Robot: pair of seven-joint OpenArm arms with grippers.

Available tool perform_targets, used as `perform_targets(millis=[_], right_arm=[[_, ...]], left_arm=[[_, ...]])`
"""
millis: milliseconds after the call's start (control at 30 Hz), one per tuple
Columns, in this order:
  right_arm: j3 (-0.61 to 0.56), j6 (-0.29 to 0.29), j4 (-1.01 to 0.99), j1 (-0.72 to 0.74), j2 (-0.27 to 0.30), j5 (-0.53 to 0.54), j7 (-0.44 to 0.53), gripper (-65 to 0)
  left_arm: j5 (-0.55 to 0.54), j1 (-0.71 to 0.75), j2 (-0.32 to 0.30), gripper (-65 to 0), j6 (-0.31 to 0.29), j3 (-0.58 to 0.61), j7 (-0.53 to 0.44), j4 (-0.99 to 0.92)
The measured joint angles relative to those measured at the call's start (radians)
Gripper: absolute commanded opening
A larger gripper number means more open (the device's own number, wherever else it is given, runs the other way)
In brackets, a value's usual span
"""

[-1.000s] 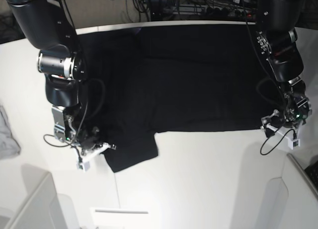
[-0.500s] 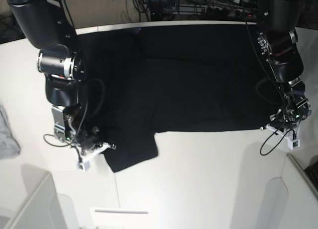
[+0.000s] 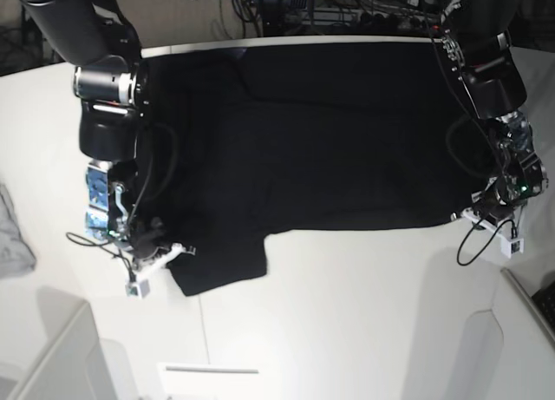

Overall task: Fold the T-shirt properly
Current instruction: 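Lift the hem with both grippers and fold it onto the collar edge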

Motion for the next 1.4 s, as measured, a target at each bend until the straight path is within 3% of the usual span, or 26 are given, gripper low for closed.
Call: perform_targets(millis=[133,533,700,933,1133,1400], right_arm=[[0.001,0.0,0.084,-0.04,0.0,-0.007,-0.048,-65.0],[0.003,0.002,0.334,-0.157,0.0,-0.003,-0.143,-65.0],[0.005,0.002,0.402,-0.185,0.001,-0.001,-0.167,-65.0],[0.048,0.002,0.482,-0.231,-0.007,0.002,-0.224,-65.0],[0.075,0.002,0.546,-0.267,-0.002,0.0,-0.237,-65.0],[0.075,0.002,0.655,-0.342,-0.003,0.0,-0.276,-65.0]], left_arm=[[-0.082,0.044,-0.005,-65.0,0.003,0.0,0.049,0.069],[-0.081,0.192,-0.01,-65.0,0.003,0.0,0.085,0.302],[-0.084,0.242,-0.004,-65.0,0.003,-0.077,0.089,0.388],[-0.086,0.318,-0.003,-65.0,0.0,-0.081,0.09,0.473],[-0.276,0.409,-0.016,-65.0,0.002,-0.082,0.089,0.528],[-0.286,0.513,-0.012,-65.0,0.003,-0.129,0.09,0.622]])
